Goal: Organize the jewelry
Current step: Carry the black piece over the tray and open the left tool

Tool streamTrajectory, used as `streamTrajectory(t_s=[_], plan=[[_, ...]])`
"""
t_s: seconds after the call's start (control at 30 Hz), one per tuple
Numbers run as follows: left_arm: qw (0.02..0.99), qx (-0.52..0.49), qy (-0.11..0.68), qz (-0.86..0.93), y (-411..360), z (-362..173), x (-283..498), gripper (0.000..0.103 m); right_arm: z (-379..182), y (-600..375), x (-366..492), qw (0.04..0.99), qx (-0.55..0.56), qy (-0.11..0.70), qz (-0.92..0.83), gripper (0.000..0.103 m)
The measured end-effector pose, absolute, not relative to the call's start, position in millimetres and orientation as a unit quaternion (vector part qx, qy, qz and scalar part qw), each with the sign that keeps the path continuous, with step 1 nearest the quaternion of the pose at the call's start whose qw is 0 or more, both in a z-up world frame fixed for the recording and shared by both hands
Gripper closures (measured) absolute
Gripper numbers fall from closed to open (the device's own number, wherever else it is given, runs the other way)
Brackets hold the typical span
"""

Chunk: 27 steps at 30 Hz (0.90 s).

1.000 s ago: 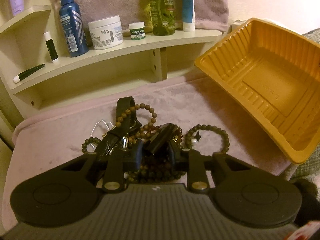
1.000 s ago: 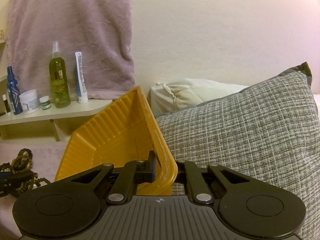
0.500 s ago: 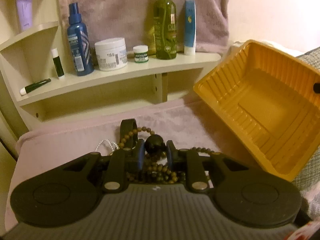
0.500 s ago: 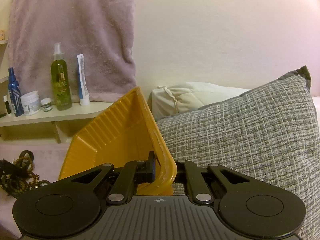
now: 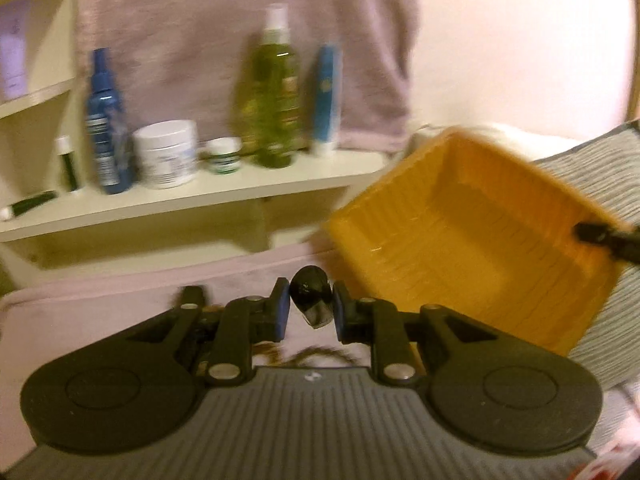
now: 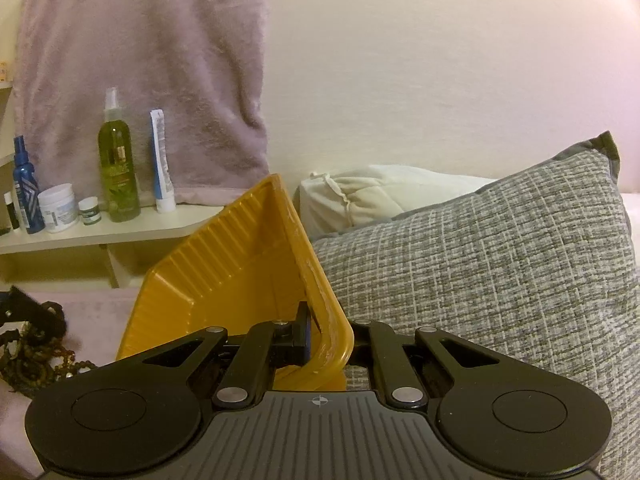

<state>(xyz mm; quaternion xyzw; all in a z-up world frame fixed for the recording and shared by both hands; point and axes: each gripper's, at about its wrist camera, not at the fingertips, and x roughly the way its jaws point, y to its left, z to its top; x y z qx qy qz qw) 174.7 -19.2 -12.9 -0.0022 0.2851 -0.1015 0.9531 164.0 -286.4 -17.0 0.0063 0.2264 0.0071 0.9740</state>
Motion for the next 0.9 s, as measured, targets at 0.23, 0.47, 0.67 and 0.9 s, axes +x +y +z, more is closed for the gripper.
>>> streamTrajectory(t_s=[0.23, 0.47, 0.67, 0.9], plan=[[0.941, -0.020, 0.292, -0.171, -70, -19, 179, 0.083, -17, -288, 164, 0.973, 0.018, 0.229, 0.005, 0.094], [0.932, -0.014, 0.305, -0.198, -98, -32, 178, 0.083, -19, -292, 164, 0.972, 0.030, 0.233, 0.000, 0.094], [0.927, -0.004, 0.313, -0.205, -107, -39, 179, 0.080, -21, -294, 159, 0.972, 0.037, 0.234, -0.005, 0.094], [0.932, 0.001, 0.309, -0.192, -90, -36, 162, 0.077, -20, -293, 156, 0.971, 0.044, 0.235, -0.009, 0.094]])
